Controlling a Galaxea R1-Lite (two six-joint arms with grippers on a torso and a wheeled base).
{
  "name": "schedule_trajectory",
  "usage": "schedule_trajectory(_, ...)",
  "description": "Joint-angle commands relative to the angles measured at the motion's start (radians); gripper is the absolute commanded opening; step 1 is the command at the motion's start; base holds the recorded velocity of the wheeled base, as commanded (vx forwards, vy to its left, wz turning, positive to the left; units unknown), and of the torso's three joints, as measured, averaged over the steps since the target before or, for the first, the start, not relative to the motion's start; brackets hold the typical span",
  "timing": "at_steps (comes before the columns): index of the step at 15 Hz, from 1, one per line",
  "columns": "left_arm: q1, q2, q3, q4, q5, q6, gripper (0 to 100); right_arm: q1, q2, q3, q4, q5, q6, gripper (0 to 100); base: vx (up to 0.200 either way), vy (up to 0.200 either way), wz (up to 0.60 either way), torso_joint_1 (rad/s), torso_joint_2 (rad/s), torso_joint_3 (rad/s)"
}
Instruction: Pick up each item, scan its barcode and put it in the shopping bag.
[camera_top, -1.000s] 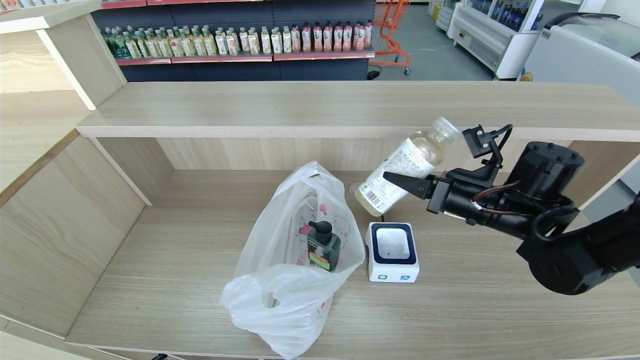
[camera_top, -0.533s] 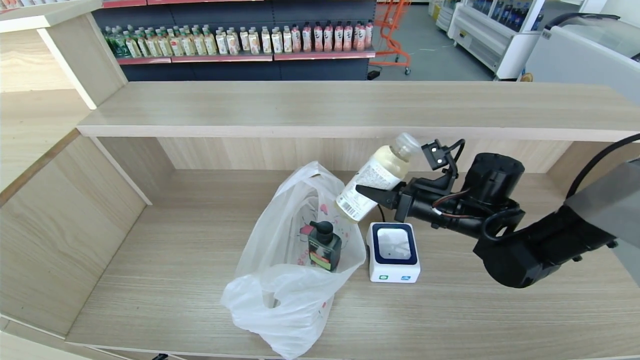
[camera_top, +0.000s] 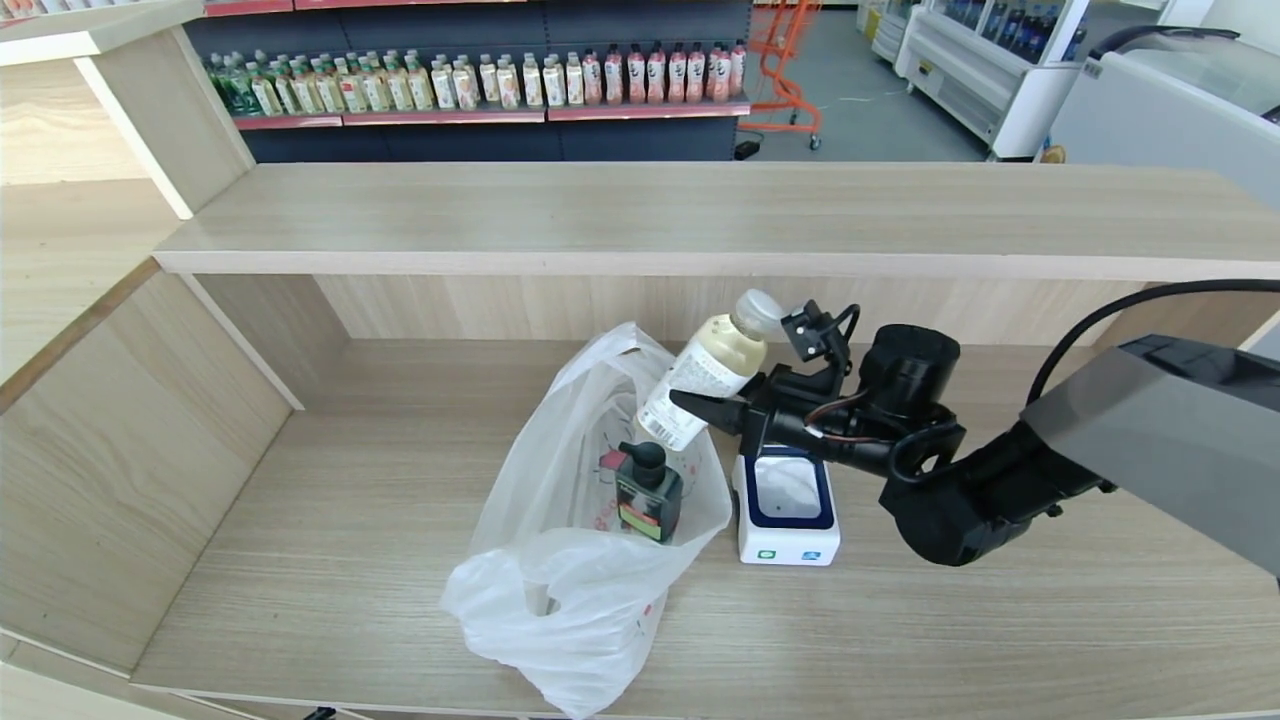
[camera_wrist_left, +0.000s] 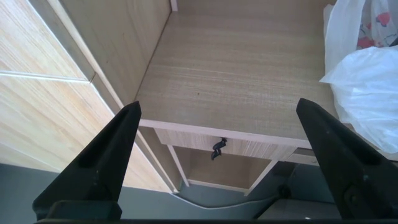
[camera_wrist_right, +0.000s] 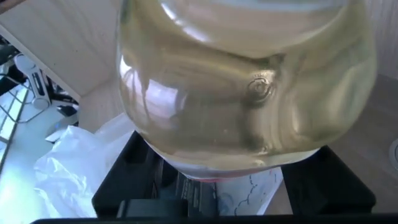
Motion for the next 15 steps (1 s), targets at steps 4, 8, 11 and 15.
schedule_trajectory(4,0.000,0.000,0.000,0.000,0.000,0.000,100,0.001,0.098,-0.086,0.003,0.000,-0.102,0,0.000,0.000,0.00,0.000,0.00,0.000)
schedule_trajectory(8,0.000,0.000,0.000,0.000,0.000,0.000,100,-0.012,0.151,-0.131,-0.002,0.003,-0.109,0,0.000,0.000,0.00,0.000,0.00,0.000)
schedule_trajectory(11,0.000,0.000,0.000,0.000,0.000,0.000,100,-0.010,0.177,-0.166,0.001,0.003,-0.092,0,0.000,0.000,0.00,0.000,0.00,0.000)
schedule_trajectory(15,0.000,0.000,0.000,0.000,0.000,0.000,100,0.010,0.207,-0.194,-0.008,0.006,-0.106,0,0.000,0.000,0.00,0.000,0.00,0.000)
